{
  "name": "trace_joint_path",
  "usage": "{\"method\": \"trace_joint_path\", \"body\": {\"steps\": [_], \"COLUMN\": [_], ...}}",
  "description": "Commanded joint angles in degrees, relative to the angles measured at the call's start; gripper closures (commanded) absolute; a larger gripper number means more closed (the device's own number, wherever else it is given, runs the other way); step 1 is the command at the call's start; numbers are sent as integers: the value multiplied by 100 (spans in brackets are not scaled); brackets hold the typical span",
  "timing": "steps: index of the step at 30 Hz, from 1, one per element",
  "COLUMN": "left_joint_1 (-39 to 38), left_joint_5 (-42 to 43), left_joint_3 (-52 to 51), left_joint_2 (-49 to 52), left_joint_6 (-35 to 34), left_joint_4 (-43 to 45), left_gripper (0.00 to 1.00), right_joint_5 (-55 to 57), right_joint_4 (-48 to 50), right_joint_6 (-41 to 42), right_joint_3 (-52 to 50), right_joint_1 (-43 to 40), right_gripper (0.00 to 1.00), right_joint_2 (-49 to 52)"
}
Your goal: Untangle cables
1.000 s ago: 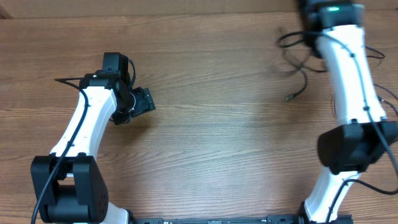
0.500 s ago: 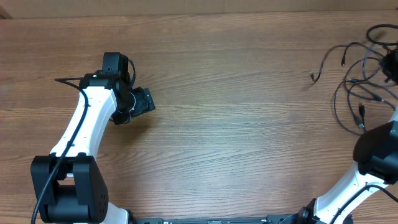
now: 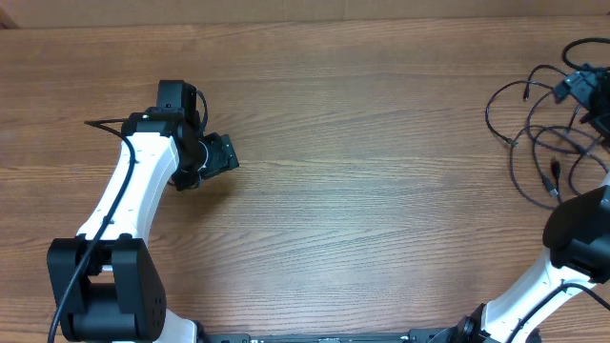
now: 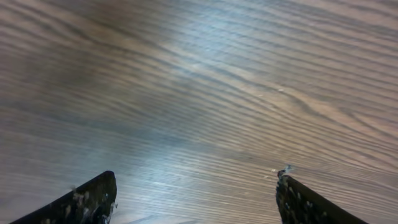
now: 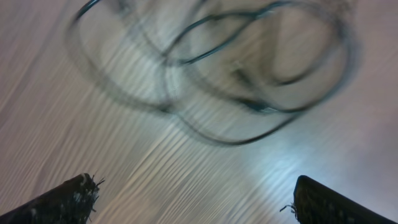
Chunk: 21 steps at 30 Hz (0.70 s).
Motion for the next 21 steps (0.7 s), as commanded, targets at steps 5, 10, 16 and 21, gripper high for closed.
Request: {"method": "trace_joint_path", "body": {"steps": [5, 10, 16, 21], "left_joint_1": [-109, -428, -590, -350], "left_joint_5": [1200, 728, -935, -966], "left_joint_3": [37, 173, 503, 894], "left_joint_2": [-9, -26, -26, -26], "left_joint_6": [761, 1366, 1266, 964], "left_joint_4": [903, 975, 74, -957], "left_gripper": [8, 0, 0, 0], "right_joint_5": [-2245, -2129, -1534, -1311], "right_joint_4": [-111, 31, 332, 658], "right_joint_6": [-2302, -2430, -1882, -1633], "right_joint_3": [114, 114, 90, -330], "right_joint_1": [752, 1462, 2330, 3110], "right_gripper": [0, 0, 0, 0], "right_joint_2": [-153, -153, -153, -153]}}
